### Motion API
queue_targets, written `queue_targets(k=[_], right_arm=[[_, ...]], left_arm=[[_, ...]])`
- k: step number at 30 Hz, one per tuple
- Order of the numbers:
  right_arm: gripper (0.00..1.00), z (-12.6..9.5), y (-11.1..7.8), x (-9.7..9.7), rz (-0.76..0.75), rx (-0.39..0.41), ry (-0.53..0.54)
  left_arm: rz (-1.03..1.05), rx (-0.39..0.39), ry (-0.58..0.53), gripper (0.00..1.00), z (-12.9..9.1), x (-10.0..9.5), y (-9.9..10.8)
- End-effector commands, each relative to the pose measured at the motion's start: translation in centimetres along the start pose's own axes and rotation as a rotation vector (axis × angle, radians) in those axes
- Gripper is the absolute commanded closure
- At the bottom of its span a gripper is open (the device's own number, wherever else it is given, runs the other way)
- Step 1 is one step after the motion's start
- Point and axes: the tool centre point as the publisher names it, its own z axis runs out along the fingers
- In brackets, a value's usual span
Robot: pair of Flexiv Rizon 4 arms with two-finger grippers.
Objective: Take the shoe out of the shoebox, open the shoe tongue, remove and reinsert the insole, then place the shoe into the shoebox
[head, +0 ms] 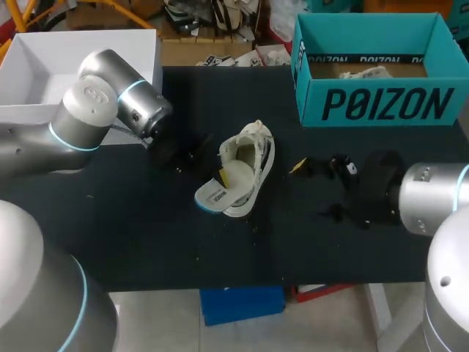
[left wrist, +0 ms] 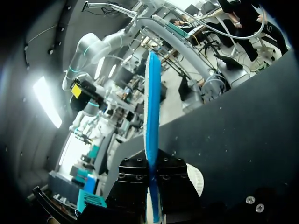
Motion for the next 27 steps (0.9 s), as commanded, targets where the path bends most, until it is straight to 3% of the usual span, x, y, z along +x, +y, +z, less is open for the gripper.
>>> queue_targets(k=[1,11,17,21,27], right_arm=[[0.0,0.4,-0.9,-0.8,0.016,-0.048,0.02],[0.0,0.4,-0.9,-0.8,0.016,-0.048,0.02],[0.0,0.4,-0.9,-0.8,0.016,-0.048,0.02],[0.0,0.4,-0.9,-0.8,0.016,-0.048,0.02],[0.0,0.4,-0.9,-0.8,0.016,-0.048,0.02]], left_arm=[[0.011,0.082,0.033,1.0,0.1,-0.1,1.5],[0.04,0.094,0.095,1.0,0.0,-0.7,3.3],[0.045,0.034,0.107,1.0,-0.2,-1.2,4.2],[0.057,0.041,0.127,1.0,-0.4,-1.4,4.2],[0.105,-0.047,0.155,1.0,-0.3,-1.0,4.7]])
